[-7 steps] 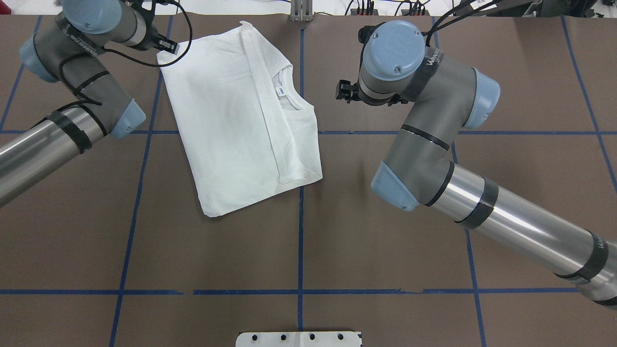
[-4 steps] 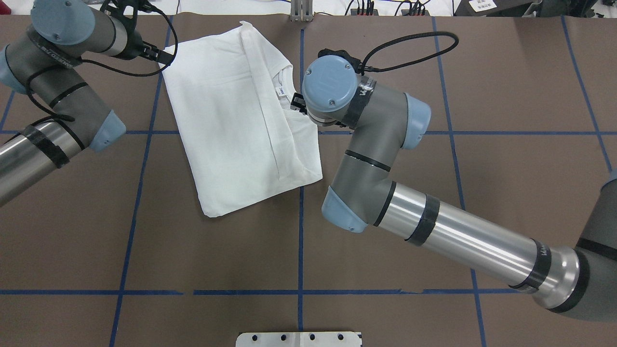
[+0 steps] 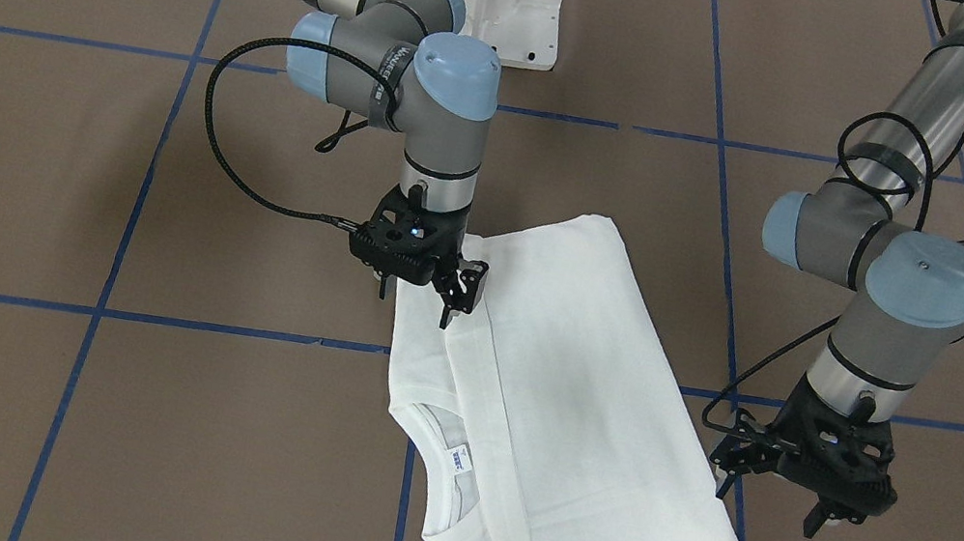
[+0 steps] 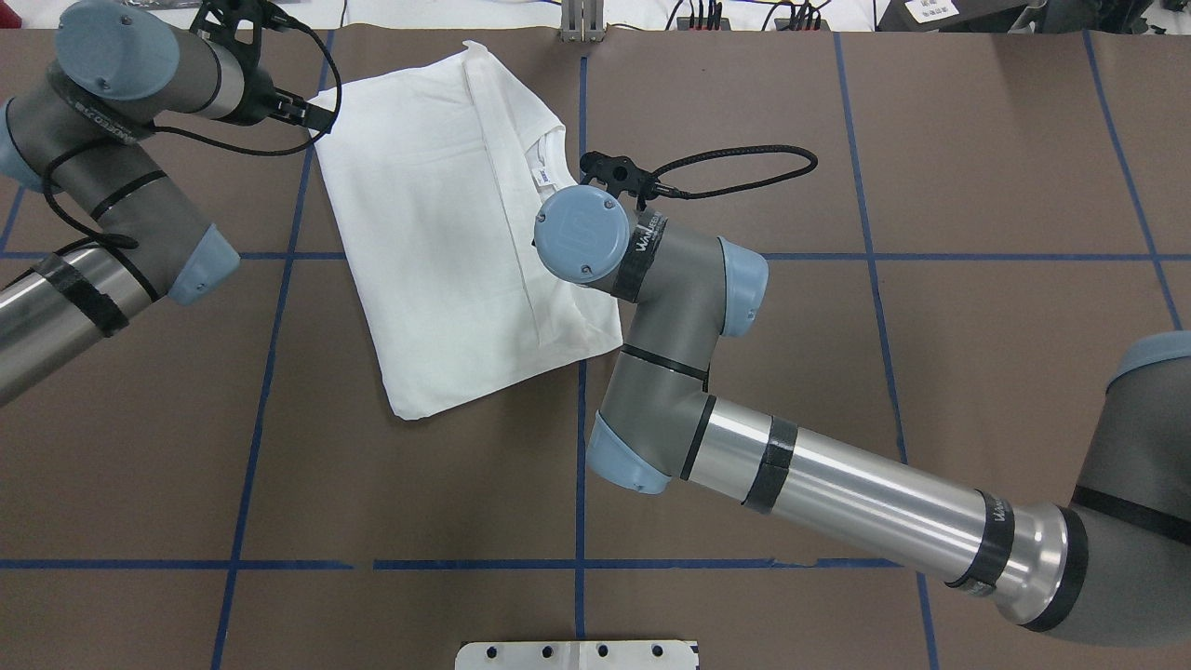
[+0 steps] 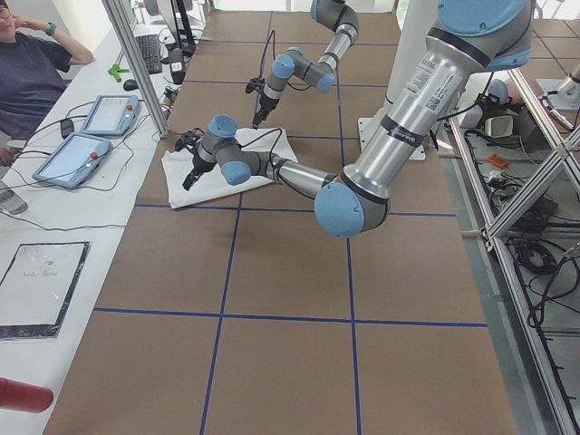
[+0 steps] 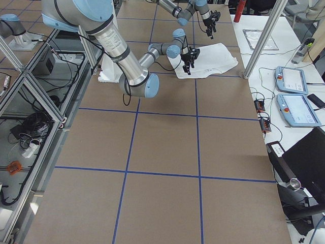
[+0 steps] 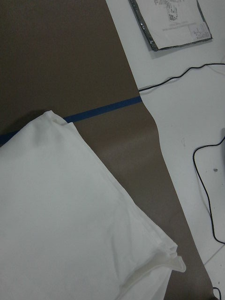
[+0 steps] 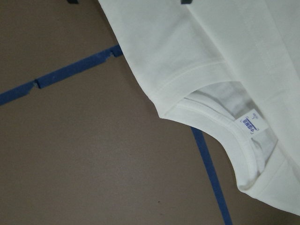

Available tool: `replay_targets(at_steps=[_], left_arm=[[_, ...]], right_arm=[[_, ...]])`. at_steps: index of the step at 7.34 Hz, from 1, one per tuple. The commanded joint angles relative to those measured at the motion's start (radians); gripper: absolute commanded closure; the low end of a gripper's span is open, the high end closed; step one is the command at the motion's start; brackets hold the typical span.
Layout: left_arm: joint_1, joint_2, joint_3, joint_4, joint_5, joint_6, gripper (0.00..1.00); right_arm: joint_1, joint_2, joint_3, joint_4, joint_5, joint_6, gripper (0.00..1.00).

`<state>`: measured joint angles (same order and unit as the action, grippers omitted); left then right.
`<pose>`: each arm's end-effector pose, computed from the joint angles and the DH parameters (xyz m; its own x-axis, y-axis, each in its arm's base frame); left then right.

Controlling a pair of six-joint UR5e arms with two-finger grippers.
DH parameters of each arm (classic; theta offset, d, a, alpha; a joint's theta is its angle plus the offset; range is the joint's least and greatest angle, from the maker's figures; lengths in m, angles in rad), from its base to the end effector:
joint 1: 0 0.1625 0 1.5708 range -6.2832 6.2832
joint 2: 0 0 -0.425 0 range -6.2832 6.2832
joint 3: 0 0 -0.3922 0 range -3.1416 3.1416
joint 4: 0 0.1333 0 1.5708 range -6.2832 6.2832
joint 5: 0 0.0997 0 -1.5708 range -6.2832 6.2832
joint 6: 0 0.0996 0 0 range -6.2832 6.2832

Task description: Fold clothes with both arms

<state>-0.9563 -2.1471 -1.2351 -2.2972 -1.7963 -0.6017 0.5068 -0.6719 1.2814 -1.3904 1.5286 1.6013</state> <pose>0.3411 -0.6760 0.3984 0.7543 0.3247 -0.5706 0.1209 0.7856 0.6068 -0.6284 -0.5061 0.2018 0.5996 0.3677 0.7109 -0.5297 0.8482 0.0080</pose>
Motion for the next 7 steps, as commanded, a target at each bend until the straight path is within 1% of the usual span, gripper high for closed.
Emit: replay_targets(at_steps=[1, 6, 7], left_arm=[[0.001, 0.004, -0.003, -0.001, 0.000, -0.001, 0.00], [0.001, 0.004, -0.003, -0.001, 0.000, -0.001, 0.00], [0.001, 0.004, -0.003, -0.001, 0.000, -0.001, 0.00]], right_arm=[[-0.014, -0.009, -0.020, 0.011, -0.005, -0.018, 0.28], [-0.031, -0.018, -0.020, 0.011, -0.008, -0.064, 0.37], [-0.031, -0.023, -0.020, 0.011, -0.015, -0.066, 0.41]])
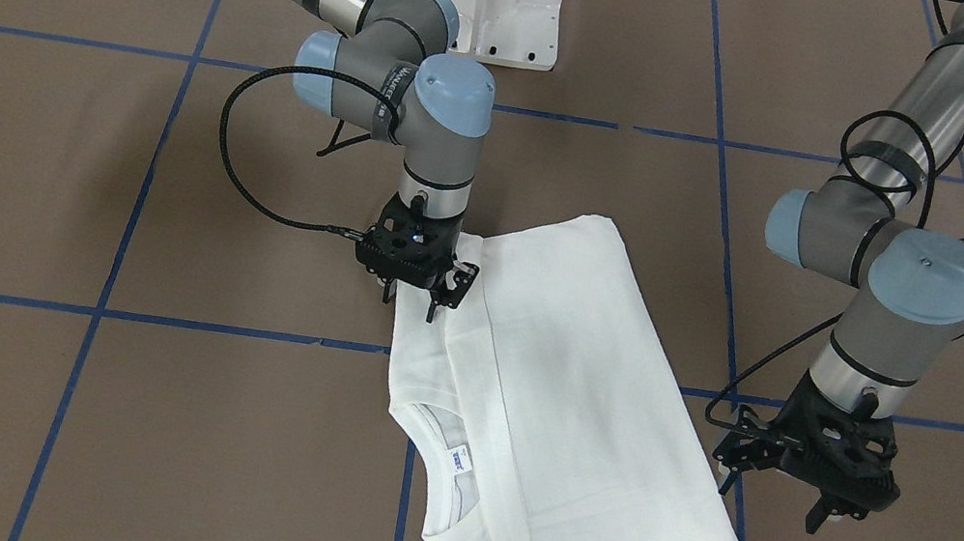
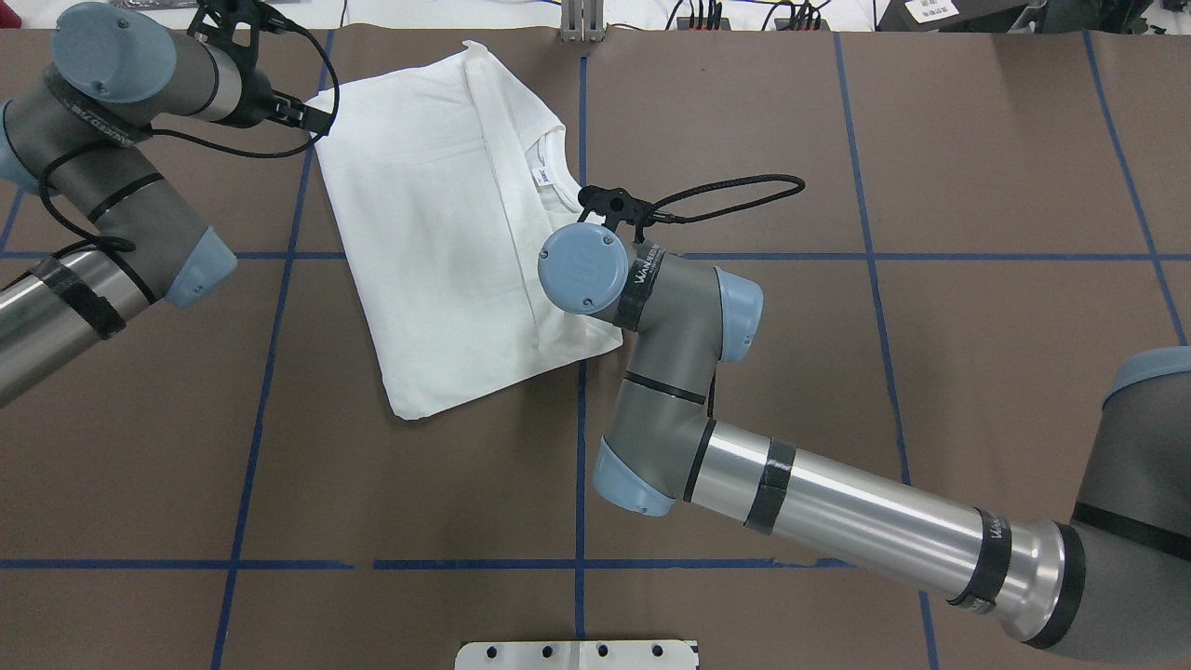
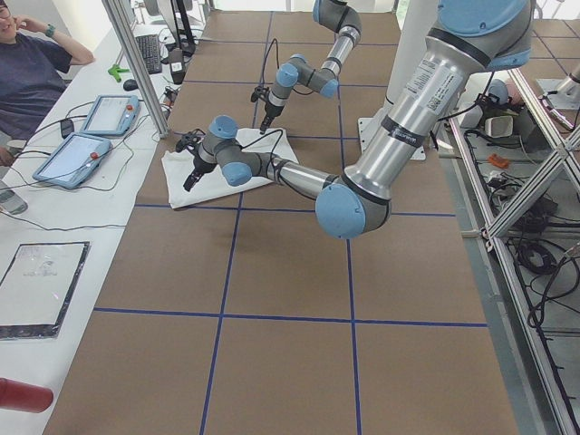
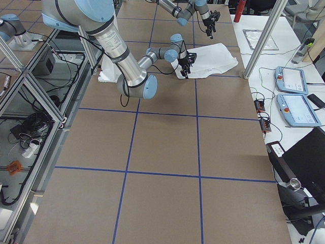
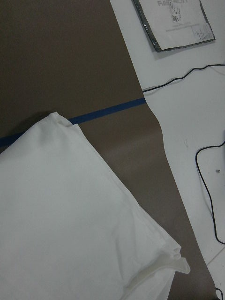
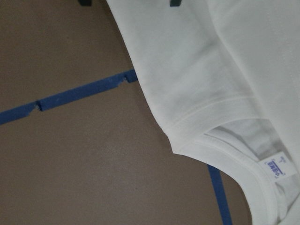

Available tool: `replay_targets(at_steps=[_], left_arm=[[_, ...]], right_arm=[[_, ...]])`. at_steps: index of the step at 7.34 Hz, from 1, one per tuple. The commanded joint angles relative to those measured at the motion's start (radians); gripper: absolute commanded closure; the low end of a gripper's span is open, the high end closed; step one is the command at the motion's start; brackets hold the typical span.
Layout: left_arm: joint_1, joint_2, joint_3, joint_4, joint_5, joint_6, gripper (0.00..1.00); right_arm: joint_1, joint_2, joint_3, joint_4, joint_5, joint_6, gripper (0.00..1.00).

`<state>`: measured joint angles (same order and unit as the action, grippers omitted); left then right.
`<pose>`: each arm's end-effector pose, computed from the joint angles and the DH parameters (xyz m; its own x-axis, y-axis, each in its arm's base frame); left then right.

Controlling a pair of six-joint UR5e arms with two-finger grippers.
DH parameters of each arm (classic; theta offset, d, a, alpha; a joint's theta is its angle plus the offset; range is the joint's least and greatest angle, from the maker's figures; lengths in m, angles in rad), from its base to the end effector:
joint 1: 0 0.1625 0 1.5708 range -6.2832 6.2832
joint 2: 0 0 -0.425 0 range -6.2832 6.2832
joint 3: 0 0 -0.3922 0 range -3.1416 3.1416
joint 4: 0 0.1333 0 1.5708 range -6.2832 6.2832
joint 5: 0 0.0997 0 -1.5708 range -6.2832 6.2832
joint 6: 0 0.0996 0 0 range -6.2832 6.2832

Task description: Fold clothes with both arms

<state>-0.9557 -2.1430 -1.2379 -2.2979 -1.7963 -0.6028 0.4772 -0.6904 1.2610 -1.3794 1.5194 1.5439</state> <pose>0.3408 -0.6747 0.4000 0.7542 0.3240 -0.5712 0.1210 0.7864 0.6058 -0.6458 -0.4897 0.2244 0.6556 0.3087 0.6891 -0.4727 0.8794 0.0557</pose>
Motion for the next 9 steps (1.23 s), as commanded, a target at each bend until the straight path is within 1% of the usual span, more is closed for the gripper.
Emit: replay_targets(at_steps=[1, 2, 3, 4, 6, 7, 8, 9], left_arm=[[0.000, 0.002, 0.000, 0.001, 0.000, 0.000, 0.00], [-0.002, 0.002, 0.000, 0.000, 0.000, 0.000, 0.00], [0.000, 0.002, 0.000, 0.000, 0.000, 0.000, 0.00], [-0.002, 0.002, 0.000, 0.000, 0.000, 0.000, 0.00], [0.000, 0.008, -0.002, 0.000, 0.000, 0.000, 0.00], [0.000, 0.008, -0.006, 0.000, 0.000, 0.000, 0.00], [0.000, 0.009, -0.006, 0.000, 0.000, 0.000, 0.00], [0.000, 0.012, -0.008, -0.002, 0.000, 0.000, 0.00]], right_arm=[[-0.005, -0.005, 0.000, 0.000, -0.010, -0.007, 0.54], [-0.008, -0.005, 0.000, 0.000, -0.010, -0.007, 0.61], [-0.008, -0.005, 0.000, 0.000, -0.010, -0.007, 0.77], [-0.008, -0.003, 0.000, 0.000, -0.010, -0.005, 1.00], [-0.006, 0.002, 0.015, -0.004, -0.007, -0.011, 1.00], [-0.003, -0.008, 0.046, -0.012, -0.004, -0.013, 1.00], [-0.003, -0.052, 0.140, -0.064, 0.002, -0.014, 1.00], [-0.003, -0.136, 0.285, -0.131, 0.005, -0.049, 1.00]])
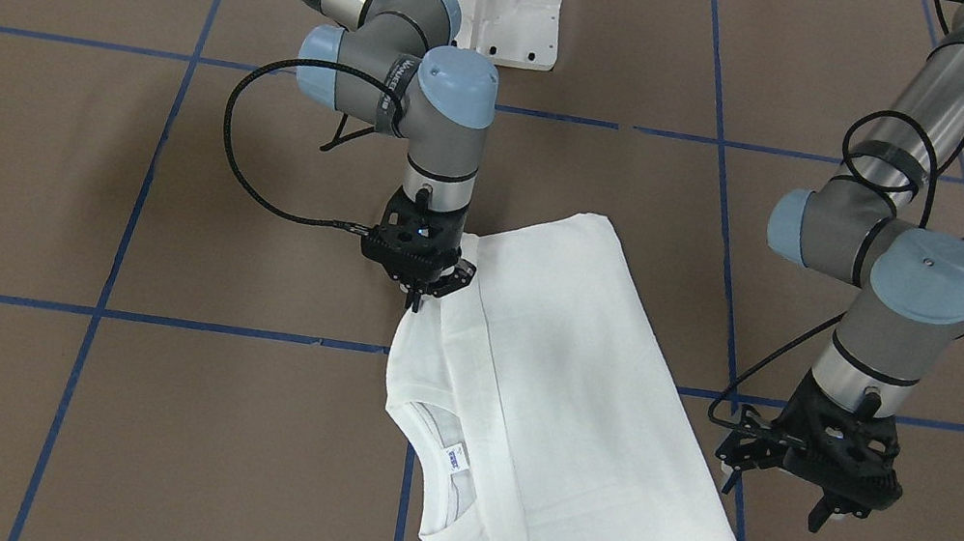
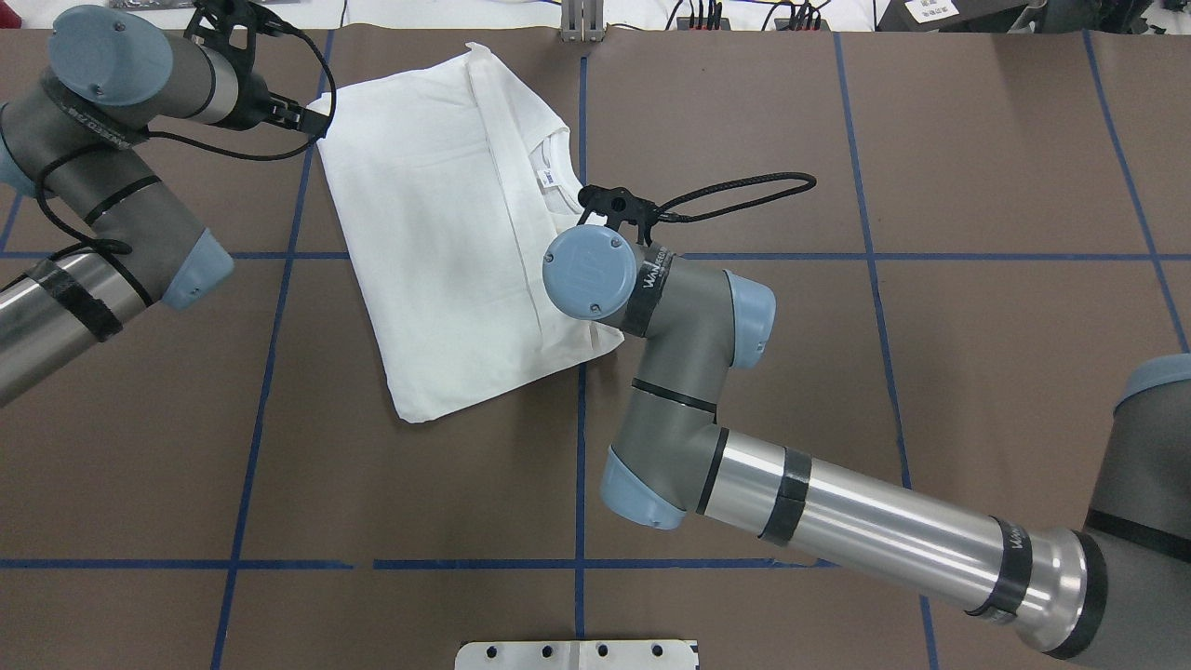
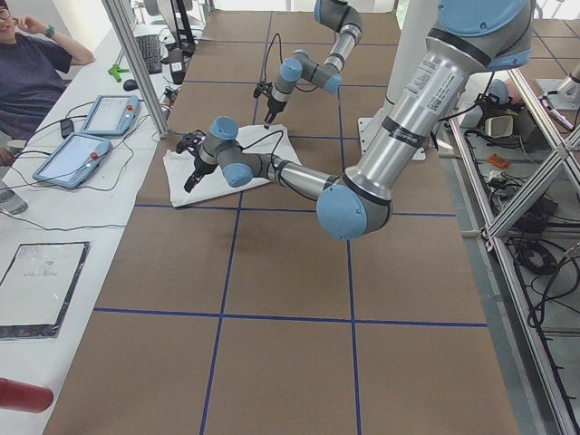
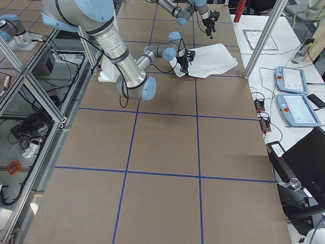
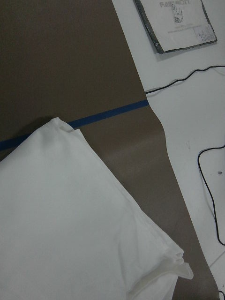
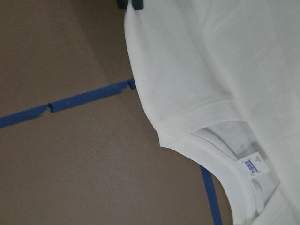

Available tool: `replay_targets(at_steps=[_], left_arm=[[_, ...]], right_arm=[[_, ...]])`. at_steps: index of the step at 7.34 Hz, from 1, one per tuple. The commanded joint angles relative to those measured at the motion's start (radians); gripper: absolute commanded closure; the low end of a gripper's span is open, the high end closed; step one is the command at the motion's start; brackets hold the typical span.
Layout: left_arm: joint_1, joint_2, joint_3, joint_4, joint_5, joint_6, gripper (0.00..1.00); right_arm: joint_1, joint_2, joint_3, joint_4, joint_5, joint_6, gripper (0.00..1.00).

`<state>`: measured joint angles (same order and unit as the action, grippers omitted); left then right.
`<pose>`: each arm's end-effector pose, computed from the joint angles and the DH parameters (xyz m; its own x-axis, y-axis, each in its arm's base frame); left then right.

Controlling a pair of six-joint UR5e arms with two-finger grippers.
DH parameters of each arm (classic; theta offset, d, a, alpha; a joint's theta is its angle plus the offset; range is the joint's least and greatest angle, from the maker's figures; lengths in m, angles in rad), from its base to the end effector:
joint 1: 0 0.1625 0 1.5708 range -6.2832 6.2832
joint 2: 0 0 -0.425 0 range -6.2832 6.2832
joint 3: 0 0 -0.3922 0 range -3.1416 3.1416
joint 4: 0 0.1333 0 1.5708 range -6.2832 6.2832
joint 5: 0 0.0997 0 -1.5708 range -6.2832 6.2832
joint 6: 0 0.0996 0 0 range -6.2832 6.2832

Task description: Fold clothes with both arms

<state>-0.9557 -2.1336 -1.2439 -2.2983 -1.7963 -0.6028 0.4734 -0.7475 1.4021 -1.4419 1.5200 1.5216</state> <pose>0.3390 -0.6723 0.4038 0.7552 0.3226 -0.5707 0.1200 0.7879 0.6041 -0.6166 -0.4713 0.2127 0.6537 0.2797 0.7031 -0.4556 0.8874 0.0706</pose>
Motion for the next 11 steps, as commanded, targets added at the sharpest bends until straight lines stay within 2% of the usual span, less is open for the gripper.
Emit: replay_targets(at_steps=[1, 2, 3, 4, 6, 7, 8, 11], left_arm=[[0.000, 0.006, -0.009, -0.001, 0.000, 0.000, 0.00], [0.000, 0.006, -0.011, -0.001, 0.000, 0.000, 0.00], [0.000, 0.006, -0.011, -0.001, 0.000, -0.002, 0.00], [0.000, 0.006, -0.011, -0.001, -0.002, -0.002, 0.00], [0.000, 0.006, -0.012, -0.001, -0.002, -0.002, 0.00], [0.000, 0.006, -0.014, -0.001, -0.002, -0.002, 0.00], [0.000, 0.006, -0.023, 0.002, -0.003, -0.003, 0.00], [0.002, 0.006, -0.023, 0.002, -0.018, -0.002, 0.00]], right_arm=[[0.001, -0.175, 0.253, -0.086, 0.000, -0.053, 1.00], [-0.021, -0.247, 0.334, -0.088, -0.015, -0.048, 1.00], [-0.098, -0.289, 0.416, -0.127, -0.085, -0.037, 1.00], [-0.169, -0.292, 0.469, -0.188, -0.134, 0.019, 1.00], [-0.249, -0.289, 0.485, -0.242, -0.197, 0.094, 1.00], [-0.251, -0.292, 0.485, -0.241, -0.201, 0.092, 0.22], [-0.249, -0.285, 0.497, -0.244, -0.198, 0.078, 0.00], [-0.103, -0.238, 0.468, -0.242, -0.138, -0.085, 0.00]])
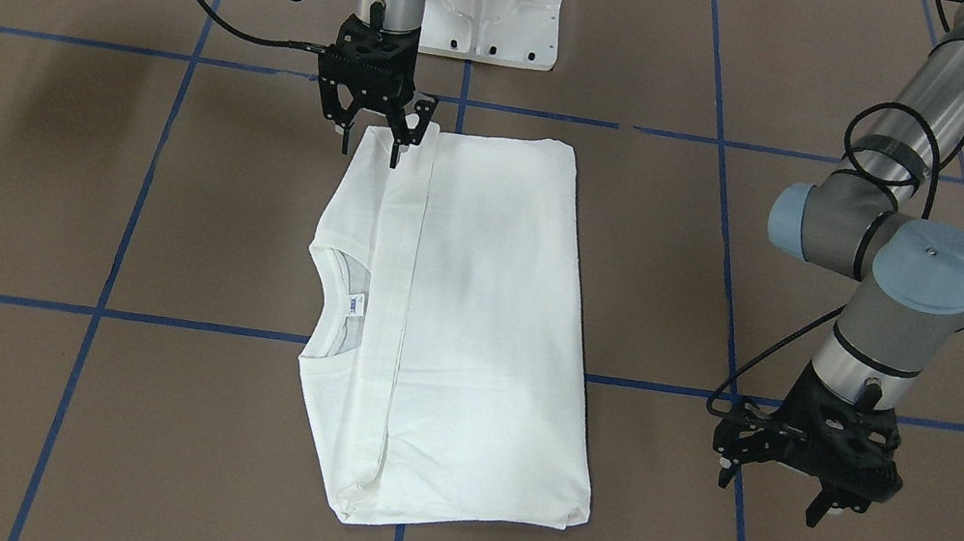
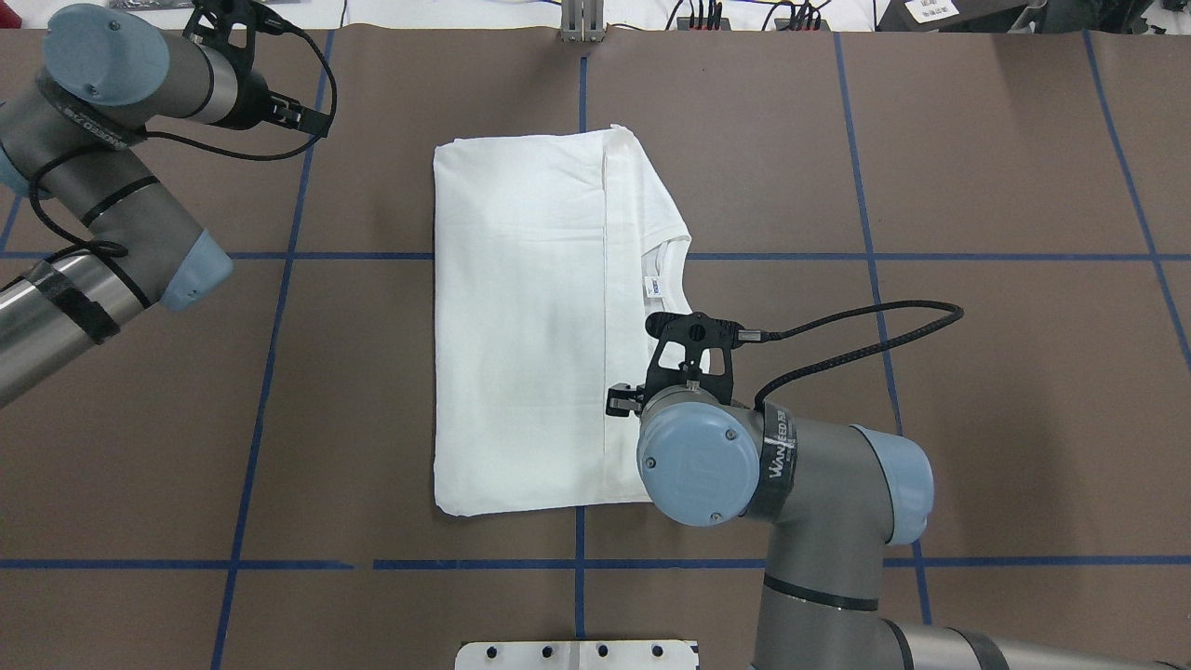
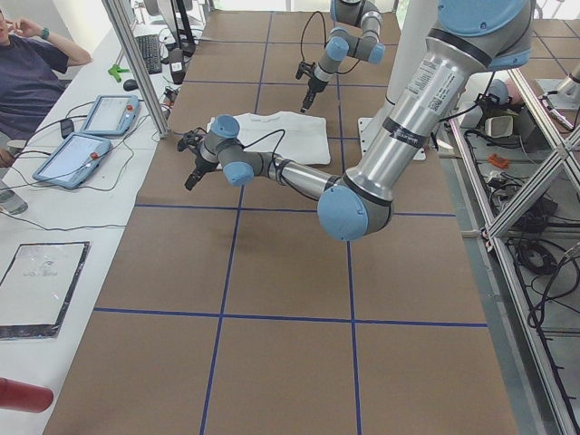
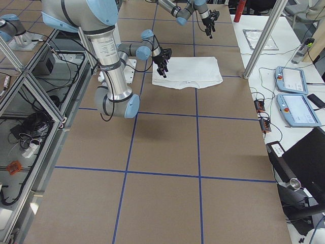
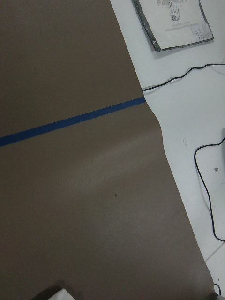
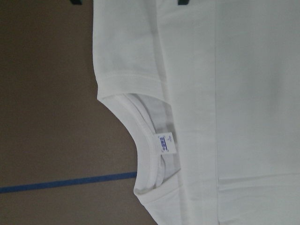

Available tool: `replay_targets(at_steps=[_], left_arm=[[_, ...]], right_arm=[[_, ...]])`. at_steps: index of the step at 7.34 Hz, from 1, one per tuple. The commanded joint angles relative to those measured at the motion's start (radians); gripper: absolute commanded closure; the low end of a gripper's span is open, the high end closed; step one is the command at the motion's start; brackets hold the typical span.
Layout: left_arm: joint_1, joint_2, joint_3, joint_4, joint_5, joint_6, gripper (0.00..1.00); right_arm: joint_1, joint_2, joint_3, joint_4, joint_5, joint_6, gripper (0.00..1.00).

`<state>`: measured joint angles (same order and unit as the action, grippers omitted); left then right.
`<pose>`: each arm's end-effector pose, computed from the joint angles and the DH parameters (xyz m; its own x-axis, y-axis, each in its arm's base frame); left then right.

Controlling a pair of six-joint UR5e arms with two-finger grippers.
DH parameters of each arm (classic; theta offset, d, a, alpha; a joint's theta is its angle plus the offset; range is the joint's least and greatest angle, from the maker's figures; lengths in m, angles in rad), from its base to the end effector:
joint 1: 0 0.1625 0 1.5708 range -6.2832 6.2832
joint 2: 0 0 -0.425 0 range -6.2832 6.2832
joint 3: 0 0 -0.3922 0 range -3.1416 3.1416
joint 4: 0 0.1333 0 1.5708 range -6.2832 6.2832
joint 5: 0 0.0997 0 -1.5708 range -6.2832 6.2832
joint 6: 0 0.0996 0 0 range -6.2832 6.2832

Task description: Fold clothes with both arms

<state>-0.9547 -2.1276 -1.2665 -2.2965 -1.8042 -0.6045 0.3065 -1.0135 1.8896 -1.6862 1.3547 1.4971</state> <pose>0.3379 -0.6680 0.3967 0.7455 0.3323 -0.5777 0.1227 0.7836 0.6091 -0.5398 -0.3330 0.2236 0.7208 0.1527 0.6761 -0.3836 0.9003 0.2057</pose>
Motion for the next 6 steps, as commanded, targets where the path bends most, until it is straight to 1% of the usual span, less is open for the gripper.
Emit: replay_targets(at_steps=[1, 2, 3, 4, 5, 6], left_arm=[[0.001, 0.000, -0.002, 0.000, -0.010, -0.001, 0.00], [0.001, 0.000, -0.001, 0.000, -0.010, 0.000, 0.00], [0.001, 0.000, -0.001, -0.001, -0.020, 0.000, 0.00], [0.001, 0.000, -0.001, -0.001, -0.038, 0.000, 0.00], [0.001, 0.001, -0.008, -0.001, -0.040, 0.000, 0.00], [0.001, 0.020, -0.016, -0.001, -0.040, 0.000, 0.00]], right_arm=[[0.127, 0.112, -0.120, 0.003, 0.085, -0.086, 0.00], [0.169, 0.216, -0.267, 0.008, 0.101, -0.089, 0.00], [0.189, 0.293, -0.388, 0.011, 0.101, -0.090, 0.00], [0.187, 0.305, -0.395, 0.004, 0.133, -0.092, 0.00], [0.180, 0.303, -0.395, 0.002, 0.235, -0.125, 0.00], [0.172, 0.294, -0.391, -0.016, 0.283, -0.221, 0.00]])
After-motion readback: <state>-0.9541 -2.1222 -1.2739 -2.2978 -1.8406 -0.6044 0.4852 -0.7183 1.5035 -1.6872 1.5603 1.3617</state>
